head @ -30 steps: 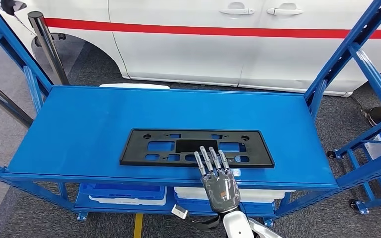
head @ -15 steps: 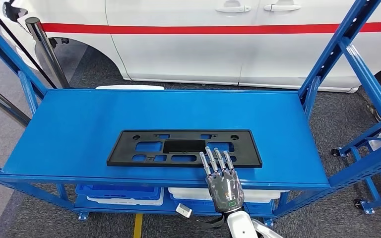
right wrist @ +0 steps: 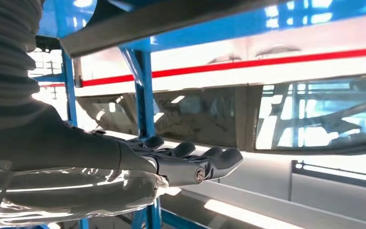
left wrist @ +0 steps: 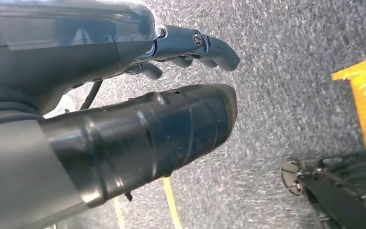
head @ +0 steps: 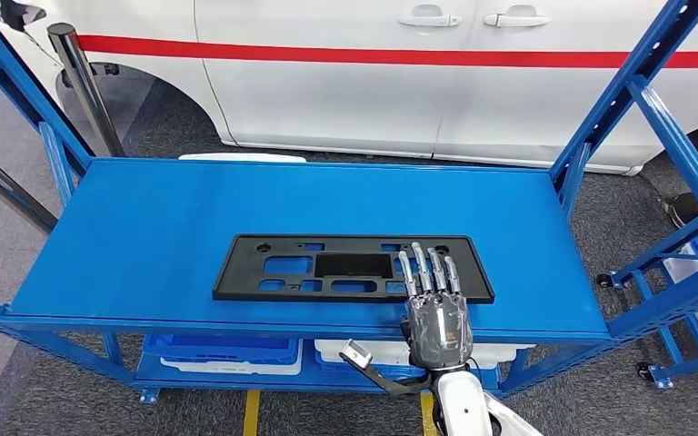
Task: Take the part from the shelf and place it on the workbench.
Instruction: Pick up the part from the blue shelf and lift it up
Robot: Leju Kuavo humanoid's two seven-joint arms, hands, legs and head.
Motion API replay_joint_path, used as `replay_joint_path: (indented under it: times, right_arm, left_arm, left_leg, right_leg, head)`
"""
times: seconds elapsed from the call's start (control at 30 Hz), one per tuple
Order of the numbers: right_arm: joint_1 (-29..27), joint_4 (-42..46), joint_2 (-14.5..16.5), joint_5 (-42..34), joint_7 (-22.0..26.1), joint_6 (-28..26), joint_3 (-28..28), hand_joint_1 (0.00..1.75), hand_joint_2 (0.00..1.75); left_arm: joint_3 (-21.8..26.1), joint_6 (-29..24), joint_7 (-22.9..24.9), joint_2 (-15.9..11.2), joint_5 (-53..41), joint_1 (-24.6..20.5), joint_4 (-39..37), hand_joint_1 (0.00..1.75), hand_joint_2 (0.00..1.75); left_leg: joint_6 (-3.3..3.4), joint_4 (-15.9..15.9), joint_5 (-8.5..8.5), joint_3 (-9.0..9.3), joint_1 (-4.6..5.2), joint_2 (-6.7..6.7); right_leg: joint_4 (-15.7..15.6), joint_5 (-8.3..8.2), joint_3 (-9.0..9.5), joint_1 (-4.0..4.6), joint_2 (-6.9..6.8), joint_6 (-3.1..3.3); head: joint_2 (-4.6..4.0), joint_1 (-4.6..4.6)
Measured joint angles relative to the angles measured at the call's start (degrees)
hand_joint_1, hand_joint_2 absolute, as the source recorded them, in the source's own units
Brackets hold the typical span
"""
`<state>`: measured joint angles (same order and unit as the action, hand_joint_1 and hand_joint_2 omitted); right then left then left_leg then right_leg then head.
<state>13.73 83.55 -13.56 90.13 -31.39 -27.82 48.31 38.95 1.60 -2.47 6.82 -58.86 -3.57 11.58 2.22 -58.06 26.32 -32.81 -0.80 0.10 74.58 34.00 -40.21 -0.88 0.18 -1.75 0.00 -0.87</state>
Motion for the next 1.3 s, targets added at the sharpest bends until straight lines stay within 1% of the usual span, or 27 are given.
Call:
replay_joint_path:
  times: [0.03, 0.1, 0.13, 0.17, 0.27, 0.3, 0.37, 0.43, 0.47, 0.5, 0.53, 0.6, 0.63, 0.67, 0.77, 0.83, 0.87, 0.93, 0.97, 1.0, 1.03, 1.1, 1.13, 1.17, 1.2, 1.23, 1.3]
  right_arm:
    - [0.42, 0.49, -0.18, 0.01, -0.33, 0.01, 0.09, 0.00, 1.75]
    - [1.94, 1.60, -0.67, 0.00, -0.93, 0.05, 0.58, 0.00, 1.75]
    - [2.99, 2.22, -0.92, 0.00, -1.19, 0.12, 1.16, 0.00, 1.75]
    - [4.08, 2.85, -1.24, 0.01, -1.42, 0.24, 1.98, 0.00, 1.75]
    - [7.21, 4.84, -2.29, 0.01, -1.72, 0.96, 5.00, 0.00, 1.75]
    - [8.21, 5.55, -2.60, 0.01, -1.74, 1.20, 5.76, 0.00, 1.75]
    - [10.00, 6.95, -2.96, 0.02, -1.77, 1.55, 6.92, 0.00, 1.75]
    - [10.93, 7.94, -3.20, -0.03, -1.69, 1.66, 7.73, 0.00, 1.75]
    - [10.78, 8.24, -3.26, -0.20, -1.38, 1.61, 7.90, 0.00, 1.75]
    - [10.02, 8.48, -3.08, -0.83, -0.36, 1.65, 7.61, 0.00, 1.75]
    - [8.75, 8.62, -2.57, -2.18, 1.79, 2.06, 6.68, 0.00, 1.75]
    - [5.71, 8.74, -0.73, -6.99, 9.22, 4.17, 3.13, 0.00, 1.75]
    - [4.63, 8.67, 0.20, -9.58, 13.01, 5.61, 0.99, 0.00, 1.75]
    - [3.95, 8.55, 0.92, -11.85, 15.96, 7.03, -1.00, 0.00, 1.75]
    - [3.13, 7.78, 2.08, -16.66, 19.79, 10.61, -6.00, 0.00, 1.75]
    - [3.06, 7.12, 2.48, -18.68, 20.80, 12.43, -8.73, 0.00, 1.75]
    - [3.12, 6.77, 2.59, -19.30, 21.05, 13.19, -9.80, 0.00, 1.75]
    - [3.20, 6.02, 2.68, -20.07, 21.35, 14.22, -11.31, 0.00, 1.75]
    - [3.20, 5.66, 2.70, -20.21, 21.43, 14.45, -11.79, 0.00, 1.75]
    - [3.21, 5.34, 2.73, -20.26, 21.47, 14.55, -12.19, 0.00, 1.75]
    - [3.25, 5.08, 2.75, -20.29, 21.49, 14.59, -12.56, 0.00, 1.75]
    - [3.44, 4.72, 2.85, -20.55, 21.49, 14.85, -13.22, 0.00, 1.75]
    - [3.63, 4.55, 2.92, -20.77, 21.50, 15.09, -13.48, 0.00, 1.75]
    - [3.83, 4.39, 3.01, -21.08, 21.54, 15.37, -13.71, 0.00, 1.75]
    - [4.01, 4.22, 3.11, -21.37, 21.58, 15.67, -13.91, 0.00, 1.75]
    - [4.20, 4.06, 3.22, -21.72, 21.64, 16.01, -14.11, 0.00, 1.75]
    - [4.62, 3.72, 3.37, -22.53, 21.77, 16.90, -14.59, 0.00, 1.75]
  left_arm:
    - [0.05, 0.03, -0.08, 0.00, -0.09, 0.01, 0.00, 0.00, 0.00]
    - [0.14, 0.12, -0.27, 0.03, -0.28, 0.03, 0.00, 0.00, 0.00]
    - [0.21, 0.16, -0.37, 0.05, -0.33, 0.02, 0.00, 0.00, 0.00]
    - [0.32, 0.18, -0.45, 0.07, -0.40, -0.02, 0.00, 0.00, 0.00]
    - [0.73, 0.19, -0.53, 0.07, -0.68, -0.07, 0.00, 0.00, 0.00]
    - [0.84, 0.19, -0.53, 0.07, -0.76, -0.06, 0.00, 0.00, 0.00]
    - [0.97, 0.21, -0.53, 0.07, -0.82, -0.05, 0.00, 0.00, 0.00]
    - [1.02, 0.28, -0.55, 0.08, -0.88, -0.02, 0.00, 0.00, 0.00]
    - [1.03, 0.31, -0.60, 0.09, -0.91, 0.01, 0.00, 0.00, 0.00]
    - [1.05, 0.34, -0.70, 0.09, -0.92, 0.07, 0.00, 0.00, 0.00]
    - [1.10, 0.35, -0.83, 0.08, -0.92, 0.14, 0.00, 0.00, 0.00]
    - [1.31, 0.31, -1.18, 0.07, -0.92, 0.26, 0.00, 0.00, 0.00]
    - [1.49, 0.24, -1.37, 0.05, -0.93, 0.27, 0.00, 0.00, 0.00]
    - [1.69, 0.18, -1.55, 0.05, -0.98, 0.22, 0.00, 0.00, 0.00]
    - [2.24, 0.02, -1.92, 0.10, -1.31, 0.13, 0.00, 0.00, 0.00]
    - [2.44, -0.05, -1.97, 0.16, -1.41, 0.25, 0.00, 0.00, 0.00]
    - [2.49, -0.07, -1.97, 0.19, -1.43, 0.28, 0.00, 0.00, 0.00]
    - [2.57, -0.09, -1.98, 0.18, -1.44, 0.24, 0.00, 0.00, 0.00]
    - [2.61, -0.09, -1.99, 0.17, -1.44, 0.22, 0.00, 0.00, 0.00]
    - [2.66, -0.08, -1.99, 0.17, -1.44, 0.21, 0.00, 0.00, 0.00]
    - [2.70, -0.07, -1.99, 0.17, -1.44, 0.20, 0.00, 0.00, 0.00]
    - [2.76, -0.04, -1.99, 0.18, -1.45, 0.23, 0.00, 0.00, 0.00]
    - [2.79, -0.03, -2.00, 0.19, -1.46, 0.22, 0.00, 0.00, 0.00]
    - [2.83, -0.03, -2.02, 0.19, -1.48, 0.22, 0.00, 0.00, 0.00]
    - [2.88, -0.02, -2.04, 0.19, -1.52, 0.22, 0.00, 0.00, 0.00]
    - [2.93, -0.02, -2.08, 0.20, -1.55, 0.21, 0.00, 0.00, 0.00]
    - [3.10, 0.00, -2.18, 0.18, -1.61, 0.24, 0.00, 0.00, 0.00]
  left_leg:
    - [-0.07, -0.13, 0.05, 0.01, -0.01, -0.04]
    - [-0.44, -0.46, 0.23, -0.03, 0.07, -0.07]
    - [-0.74, -0.60, 0.27, -0.14, 0.15, -0.06]
    - [-1.05, -0.68, 0.26, -0.26, 0.23, -0.05]
    - [-2.00, -0.70, 0.24, -0.43, 0.18, -0.05]
    - [-2.27, -1.41, 0.85, -0.73, 0.11, -0.06]
    - [-2.61, -6.14, 3.81, -2.83, 0.00, -0.07]
    - [-2.78, -13.77, 7.21, -6.33, 0.00, -0.07]
    - [-2.81, -16.32, 7.83, -7.53, 0.00, -0.07]
    - [-2.77, -16.82, 7.32, -7.78, 0.00, -0.07]
    - [-2.64, -15.02, 5.78, -6.94, 0.01, -0.06]
    - [-2.12, -7.50, 1.82, -3.36, 0.11, -0.09]
    - [-1.83, -4.14, 0.67, -1.83, 0.25, -0.12]
    - [-1.58, -2.05, 0.19, -0.97, 0.41, -0.15]
    - [-1.13, -0.67, 0.21, -0.66, 0.45, -0.22]
    - [-0.56, -0.06, -0.10, -0.34, 0.13, -0.14]
    - [-0.27, 0.17, -0.22, -0.20, 0.00, -0.08]
    - [0.05, 0.13, -0.20, -0.20, 0.05, -0.07]
    - [0.09, 0.05, -0.15, -0.20, 0.05, -0.10]
    - [0.08, -0.03, -0.06, -0.15, 0.03, -0.14]
    - [0.02, -0.15, 0.05, -0.07, 0.01, -0.19]
    - [-0.33, -0.46, 0.42, 0.11, -0.06, -0.29]
    - [-0.62, -0.72, 0.61, 0.05, 0.00, -0.34]
    - [-0.97, -0.85, 0.69, -0.07, 0.07, -0.39]
    - [-1.30, -0.90, 0.71, -0.22, 0.15, -0.42]
    - [-1.64, -0.88, 0.65, -0.30, 0.21, -0.44]
    - [-2.24, -1.01, 0.95, -0.34, 0.08, -0.43]
  right_leg:
    - [-2.45, -1.69, 1.32, -0.14, -0.02, -0.03]
    - [-10.30, -5.14, 5.23, -0.26, -0.04, 0.11]
    - [-13.24, -6.08, 6.58, -0.17, -0.01, 0.32]
    - [-14.81, -6.35, 7.19, -0.03, 0.03, 0.55]
    - [-15.30, -6.53, 7.09, 0.12, 0.06, 1.54]
    - [-15.45, -6.66, 7.12, 0.06, 0.02, 1.99]
    - [-15.69, -6.86, 7.18, -0.02, -0.12, 2.69]
    - [-15.67, -6.80, 7.16, 0.18, -0.22, 3.01]
    - [-15.66, -6.75, 7.22, 0.30, -0.28, 3.10]
    - [-15.64, -6.66, 7.34, 0.41, -0.33, 3.15]
    - [-15.63, -6.55, 7.51, 0.50, -0.36, 3.19]
    - [-15.60, -6.28, 7.83, 0.61, -0.34, 3.13]
    - [-15.49, -6.16, 7.81, 0.72, -0.28, 3.00]
    - [-15.41, -6.13, 7.68, 0.79, -0.24, 2.80]
    - [-15.39, -6.12, 7.36, 0.85, -0.24, 2.00]
    - [-13.66, -4.78, 6.66, 0.80, -0.19, 1.39]
    - [-11.16, -3.30, 5.53, 0.70, -0.16, 1.11]
    - [-3.73, 0.04, 1.98, 0.41, -0.14, 0.66]
    - [-0.81, 0.81, 0.46, 0.24, -0.16, 0.46]
    - [0.29, 0.49, -0.24, 0.05, -0.17, 0.28]
    - [-0.85, -0.93, 0.13, -0.16, -0.18, 0.14]
    - [-7.91, -5.01, 3.29, -0.53, -0.20, 0.03]
    - [-11.37, -6.29, 4.81, -0.51, -0.21, 0.12]
    - [-13.59, -6.89, 5.74, -0.42, -0.18, 0.28]
    - [-14.45, -6.79, 6.03, -0.26, -0.14, 0.52]
    - [-14.65, -6.82, 5.99, -0.06, -0.10, 0.79]
    - [-14.93, -7.03, 6.02, -0.16, -0.08, 1.54]
  head:
    - [0.00, 0.00]
    - [0.00, 0.00]
    - [0.00, 0.01]
    - [0.00, 0.02]
    - [0.00, 0.03]
    - [0.00, 0.03]
    - [0.00, 0.04]
    - [0.00, 0.04]
    - [0.00, 0.04]
    - [0.00, 0.04]
    - [0.00, 0.04]
    - [0.00, 0.04]
    - [0.00, 0.04]
    - [0.00, 0.04]
    - [0.00, 0.04]
    - [0.00, 0.02]
    - [0.00, 0.01]
    - [0.00, 0.01]
    - [0.00, 0.00]
    - [0.00, 0.01]
    - [0.00, 0.00]
    - [0.00, 0.00]
    - [0.00, 0.00]
    - [0.00, 0.01]
    - [0.00, 0.02]
    - [0.00, 0.03]
    - [0.00, 0.03]
